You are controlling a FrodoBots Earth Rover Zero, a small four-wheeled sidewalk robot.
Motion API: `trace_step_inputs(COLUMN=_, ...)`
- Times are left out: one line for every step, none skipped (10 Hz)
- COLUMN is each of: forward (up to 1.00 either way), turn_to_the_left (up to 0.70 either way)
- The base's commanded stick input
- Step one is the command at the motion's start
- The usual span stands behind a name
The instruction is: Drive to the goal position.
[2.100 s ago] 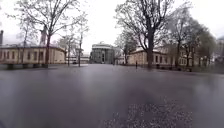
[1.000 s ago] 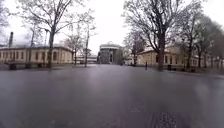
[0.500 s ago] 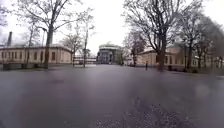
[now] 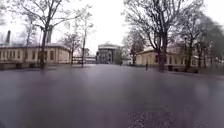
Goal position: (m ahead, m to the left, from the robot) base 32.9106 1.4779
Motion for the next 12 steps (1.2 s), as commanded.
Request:
trace_step_inputs(forward=1.0, turn_to_the_left=0.0)
trace_step_inputs(forward=1.0, turn_to_the_left=0.0)
trace_step_inputs(forward=1.0, turn_to_the_left=0.0)
trace_step_inputs(forward=1.0, turn_to_the_left=0.0)
trace_step_inputs(forward=1.0, turn_to_the_left=0.0)
trace_step_inputs(forward=1.0, turn_to_the_left=0.0)
trace_step_inputs(forward=1.0, turn_to_the_left=0.0)
trace_step_inputs(forward=1.0, turn_to_the_left=0.0)
trace_step_inputs(forward=1.0, turn_to_the_left=0.0)
trace_step_inputs(forward=1.0, turn_to_the_left=0.0)
trace_step_inputs(forward=1.0, turn_to_the_left=0.0)
trace_step_inputs(forward=1.0, turn_to_the_left=0.0)
